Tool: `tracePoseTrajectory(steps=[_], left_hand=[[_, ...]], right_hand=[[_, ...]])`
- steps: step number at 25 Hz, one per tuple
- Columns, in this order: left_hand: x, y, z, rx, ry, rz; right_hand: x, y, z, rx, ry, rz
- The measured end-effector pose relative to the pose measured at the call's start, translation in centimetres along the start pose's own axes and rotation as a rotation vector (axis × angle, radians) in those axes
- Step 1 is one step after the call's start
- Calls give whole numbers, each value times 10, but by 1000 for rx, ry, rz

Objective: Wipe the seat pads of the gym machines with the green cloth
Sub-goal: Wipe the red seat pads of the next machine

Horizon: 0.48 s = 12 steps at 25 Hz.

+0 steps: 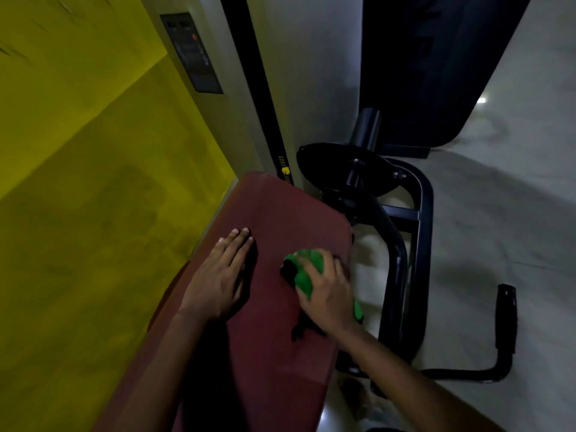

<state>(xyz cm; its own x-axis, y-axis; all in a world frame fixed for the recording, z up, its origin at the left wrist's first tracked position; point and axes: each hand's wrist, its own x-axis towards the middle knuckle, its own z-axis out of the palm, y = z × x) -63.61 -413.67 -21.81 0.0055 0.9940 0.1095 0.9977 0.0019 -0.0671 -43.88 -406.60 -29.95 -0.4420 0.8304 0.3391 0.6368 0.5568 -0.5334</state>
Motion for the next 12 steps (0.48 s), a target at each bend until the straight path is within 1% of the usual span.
tracePoseTrajectory(steps=[2,3,4,5,6,7,9,10,11,12], left_hand=[[2,1,1,14,3,4],[1,1,1,10,3,7],[1,1,2,2,4,8],[1,0,3,-1,4,4],[3,-1,2,1,5,3],[6,-1,2,6,4,8],[14,-2,2,-3,-8,31],[16,-2,1,-12,-10,33],[18,-2,0,-19,-10,30],[20,-2,-1,-21,-7,25]], right_hand=[[33,31,-5,-11,15,310],[45,41,-7,-9,9,430],[51,41,-8,-14,2,492],[53,32,-7,-16,13,490],[52,18,-5,-1,45,410],[47,1,-1,34,67,277],[35,-20,7,68,41,-1],[36,-19,8,49,12,-86],[45,-9,5,31,5,-110],[59,5,3,16,4,-50]])
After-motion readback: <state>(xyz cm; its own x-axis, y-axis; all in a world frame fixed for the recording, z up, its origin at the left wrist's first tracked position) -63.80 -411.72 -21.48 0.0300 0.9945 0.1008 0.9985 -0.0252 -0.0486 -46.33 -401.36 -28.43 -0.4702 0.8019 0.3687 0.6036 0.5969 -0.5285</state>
